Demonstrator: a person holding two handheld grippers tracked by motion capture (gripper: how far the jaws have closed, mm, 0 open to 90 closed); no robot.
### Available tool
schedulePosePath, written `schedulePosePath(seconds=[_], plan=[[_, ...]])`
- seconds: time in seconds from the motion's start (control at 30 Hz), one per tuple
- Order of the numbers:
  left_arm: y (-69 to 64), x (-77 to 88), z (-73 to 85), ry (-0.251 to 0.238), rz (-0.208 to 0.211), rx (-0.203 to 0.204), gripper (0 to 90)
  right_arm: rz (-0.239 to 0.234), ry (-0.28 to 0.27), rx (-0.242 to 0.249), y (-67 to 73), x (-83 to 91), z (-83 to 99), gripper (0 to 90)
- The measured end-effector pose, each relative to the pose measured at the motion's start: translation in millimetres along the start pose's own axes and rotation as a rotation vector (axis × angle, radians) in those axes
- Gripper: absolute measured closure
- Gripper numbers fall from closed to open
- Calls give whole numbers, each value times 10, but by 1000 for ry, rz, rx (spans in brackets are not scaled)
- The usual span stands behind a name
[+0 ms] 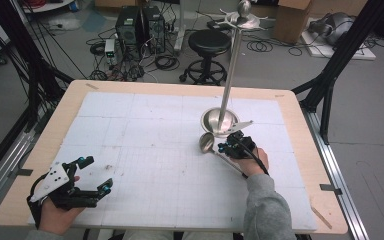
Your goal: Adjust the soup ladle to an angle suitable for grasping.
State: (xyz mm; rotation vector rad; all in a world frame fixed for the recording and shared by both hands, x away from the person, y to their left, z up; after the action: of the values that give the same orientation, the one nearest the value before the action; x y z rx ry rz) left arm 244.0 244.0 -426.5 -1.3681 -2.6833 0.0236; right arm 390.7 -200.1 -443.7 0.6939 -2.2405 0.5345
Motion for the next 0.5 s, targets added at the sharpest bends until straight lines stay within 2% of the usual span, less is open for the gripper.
schedulePosePath(seconds=[0.1, 0.23, 0.4, 0.5], plan=[[11, 0, 6, 2, -3, 5, 18, -7, -4, -2, 14, -54, -1, 900], [0, -18, 12, 17, 6, -1, 18, 4, 25, -7, 0, -100, 20, 900], [-3, -14, 10, 14, 4, 1, 18, -4, 41, -11, -6, -127, 36, 900], [19, -7, 12, 11, -7, 8, 18, -28, 43, 8, 15, -116, 44, 900]])
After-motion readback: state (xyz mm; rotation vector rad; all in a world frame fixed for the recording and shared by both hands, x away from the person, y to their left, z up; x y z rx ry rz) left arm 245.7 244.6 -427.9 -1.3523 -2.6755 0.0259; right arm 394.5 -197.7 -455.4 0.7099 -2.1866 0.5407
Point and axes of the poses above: each handheld gripper's, and its own axes: x roughly backward along the jaws, z roughly out of its underside, y roughly to its left, the point moved 3 cm from there along -x, roughly forward along the jaws, and after that the axes turned 11 degrees about z, right-handed, at the moved point
